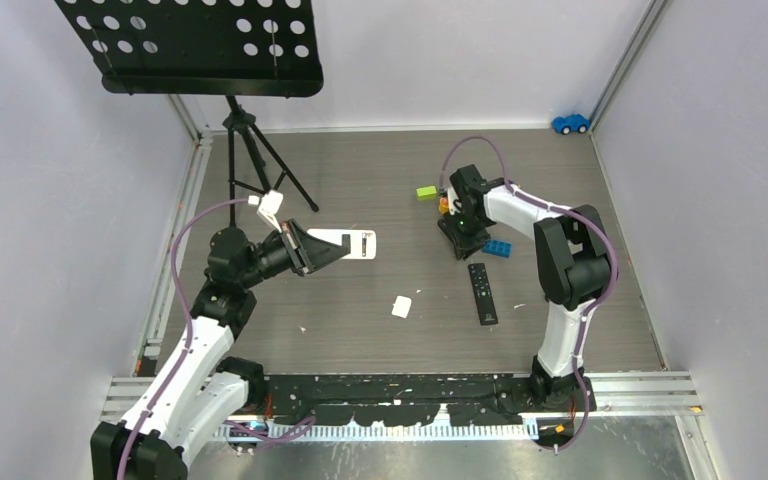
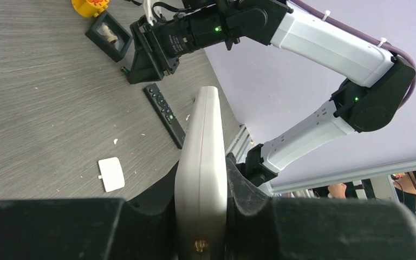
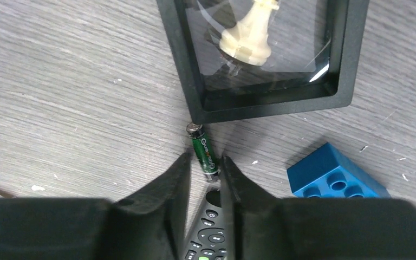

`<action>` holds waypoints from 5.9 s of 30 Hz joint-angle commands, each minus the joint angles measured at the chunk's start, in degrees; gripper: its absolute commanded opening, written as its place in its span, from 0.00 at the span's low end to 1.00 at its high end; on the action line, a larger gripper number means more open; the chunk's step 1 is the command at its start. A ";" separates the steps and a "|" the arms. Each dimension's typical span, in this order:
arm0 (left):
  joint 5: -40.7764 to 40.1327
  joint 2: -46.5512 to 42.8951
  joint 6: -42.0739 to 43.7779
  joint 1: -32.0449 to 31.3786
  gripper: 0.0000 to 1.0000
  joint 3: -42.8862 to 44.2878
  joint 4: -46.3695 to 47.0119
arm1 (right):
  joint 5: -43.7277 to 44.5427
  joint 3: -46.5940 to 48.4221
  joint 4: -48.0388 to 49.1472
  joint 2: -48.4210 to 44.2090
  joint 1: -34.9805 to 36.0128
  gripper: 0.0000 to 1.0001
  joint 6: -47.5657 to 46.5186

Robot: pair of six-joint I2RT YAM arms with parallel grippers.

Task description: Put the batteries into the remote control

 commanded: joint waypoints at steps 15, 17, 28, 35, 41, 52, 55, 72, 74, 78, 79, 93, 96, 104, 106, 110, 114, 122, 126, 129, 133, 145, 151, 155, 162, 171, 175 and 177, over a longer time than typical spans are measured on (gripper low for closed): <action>-0.63 0.15 -5.75 -0.09 0.00 -6.71 9.11 | -14.43 -5.63 9.31 -12.56 5.13 0.05 12.76; -1.47 0.60 -7.32 -0.09 0.00 -8.61 11.72 | -16.64 -6.76 12.03 -16.50 7.02 0.05 16.98; -5.24 -1.14 -12.66 -0.09 0.00 -16.90 18.50 | -18.89 -6.54 16.22 -27.70 18.23 0.08 40.05; -5.53 -1.07 -13.87 -0.09 0.00 -18.59 20.63 | -13.88 -0.05 10.70 -23.64 24.39 0.10 41.07; -5.69 -1.89 -14.02 -0.09 0.00 -19.01 20.93 | -12.08 3.25 7.95 -21.08 26.71 0.12 40.37; -5.71 -2.49 -14.17 -0.09 0.00 -19.06 21.20 | -7.30 6.20 3.28 -18.96 29.09 0.22 38.96; -5.48 -2.50 -14.14 -0.09 0.00 -18.90 21.22 | -8.46 5.89 4.19 -18.84 29.36 0.27 38.60; -4.13 -2.12 -25.53 -0.08 0.00 -17.73 19.66 | -4.44 3.22 10.57 -21.03 29.38 0.20 42.74; -4.11 -2.18 -27.00 -0.09 0.00 -17.74 20.10 | -4.23 2.87 11.54 -21.09 29.42 0.20 43.58; -4.63 -2.30 -27.38 -0.08 0.00 -17.65 19.90 | -4.38 2.98 11.81 -21.19 29.40 0.28 44.40; -4.70 -2.27 -27.33 -0.09 0.00 -17.65 19.90 | -4.54 3.06 11.74 -21.36 29.42 0.31 44.45; -4.49 -1.24 -24.18 -0.09 0.00 -16.92 19.49 | -4.29 2.63 11.08 -22.08 29.37 0.36 41.90; -3.58 -0.89 -24.07 -0.09 0.00 -16.64 19.93 | -4.23 2.92 11.07 -20.69 29.37 0.35 41.49; -2.61 -1.16 -21.44 -0.09 0.00 -15.71 18.98 | -2.29 2.65 11.05 -19.32 29.37 0.34 40.23; -2.09 -0.96 -19.25 -0.08 0.00 -14.84 16.90 | -1.36 2.34 11.05 -18.79 29.37 0.34 39.63; -3.74 -0.82 -8.00 -0.10 0.00 -9.78 0.97 | 1.80 1.07 10.84 -17.83 29.37 0.31 39.25; -10.40 0.33 1.30 -0.24 0.00 -5.02 -13.08 | 5.45 -2.33 13.12 -17.71 29.39 0.24 40.43; -26.02 11.91 7.61 -8.09 0.00 2.96 -21.68 | 10.61 -10.88 17.73 -19.50 29.37 0.28 44.32; -37.80 19.86 10.86 -16.12 0.00 11.82 -27.53 | 13.76 -15.32 19.56 -20.54 28.92 0.37 46.93; -45.40 27.78 12.74 -22.66 0.00 19.08 -31.62 | 15.85 -19.26 20.98 -21.39 28.10 0.41 50.19; -54.79 36.94 14.80 -30.04 0.00 28.55 -36.87 | 17.15 -24.28 24.41 -22.96 26.37 0.46 55.51; -70.36 55.16 18.54 -40.10 0.00 47.00 -47.38 | 21.94 -34.33 31.53 -28.58 23.70 0.54 67.15; -76.47 58.42 19.92 -42.80 0.00 50.81 -49.89 | 20.94 -38.14 36.07 -28.29 23.01 0.54 72.50; -80.71 62.13 23.14 -46.19 0.00 55.52 -53.31 | 22.53 -41.57 37.61 -29.54 22.37 0.50 77.86; -84.66 61.47 21.84 -46.75 0.00 55.59 -54.35 | 24.20 -40.55 32.93 -31.99 21.81 0.49 75.32; -72.64 47.86 21.10 -38.19 0.00 44.37 -46.27 | 28.17 -31.05 21.16 -23.97 21.89 0.50 63.41; -67.00 41.41 20.91 -34.37 0.00 38.68 -42.97 | 31.07 -26.80 17.18 -19.42 21.82 0.49 59.57; -63.88 38.21 20.83 -32.48 0.00 35.95 -41.13 | 30.66 -25.40 16.11 -17.76 21.88 0.46 58.29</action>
